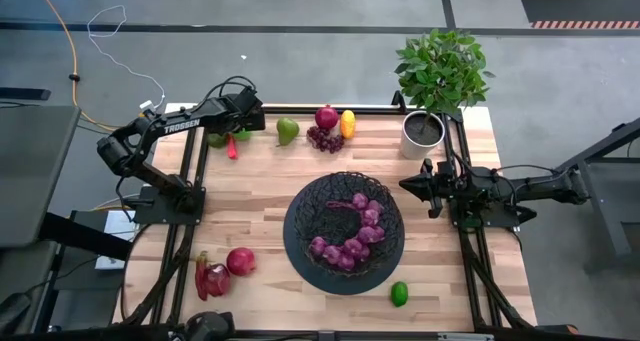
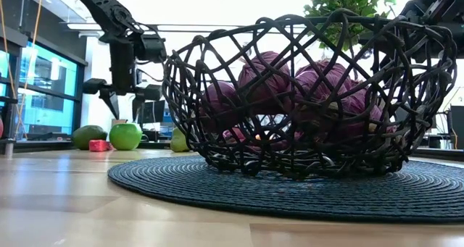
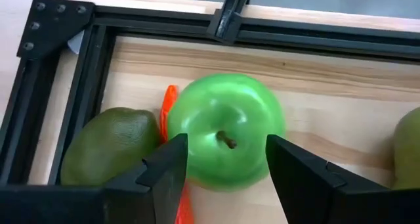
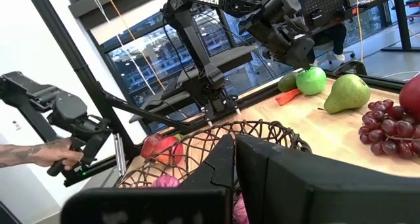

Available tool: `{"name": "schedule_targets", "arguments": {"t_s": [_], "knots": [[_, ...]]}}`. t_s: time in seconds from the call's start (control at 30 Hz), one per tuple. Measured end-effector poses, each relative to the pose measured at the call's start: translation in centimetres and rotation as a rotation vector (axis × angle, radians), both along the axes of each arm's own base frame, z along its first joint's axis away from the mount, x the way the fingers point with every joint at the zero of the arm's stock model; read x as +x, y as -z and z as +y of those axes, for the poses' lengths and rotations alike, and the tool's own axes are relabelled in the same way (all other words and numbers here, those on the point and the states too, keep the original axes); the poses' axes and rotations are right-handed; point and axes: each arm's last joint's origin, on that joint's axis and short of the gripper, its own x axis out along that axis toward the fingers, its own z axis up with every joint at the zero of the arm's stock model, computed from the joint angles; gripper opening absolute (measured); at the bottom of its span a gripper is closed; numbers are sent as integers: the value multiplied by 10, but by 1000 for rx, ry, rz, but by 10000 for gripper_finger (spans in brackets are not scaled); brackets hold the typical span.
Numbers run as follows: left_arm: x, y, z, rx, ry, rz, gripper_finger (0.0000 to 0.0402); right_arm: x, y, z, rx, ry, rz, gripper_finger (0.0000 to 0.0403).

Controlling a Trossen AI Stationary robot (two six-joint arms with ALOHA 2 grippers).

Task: Build produce basket
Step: Put the green apple into the basket

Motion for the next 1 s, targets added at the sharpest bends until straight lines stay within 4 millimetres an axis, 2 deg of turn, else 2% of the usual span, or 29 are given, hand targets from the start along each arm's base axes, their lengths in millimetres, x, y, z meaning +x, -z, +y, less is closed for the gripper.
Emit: {"name": "schedule_targets", "arguments": {"t_s": [0.87,1.0], "knots": [[4,6,5,17,-51,-37,195,0,0,0,8,0,0,0],[4,6,5,18,-59,-44,177,0,0,0,8,-1,0,0]]}}
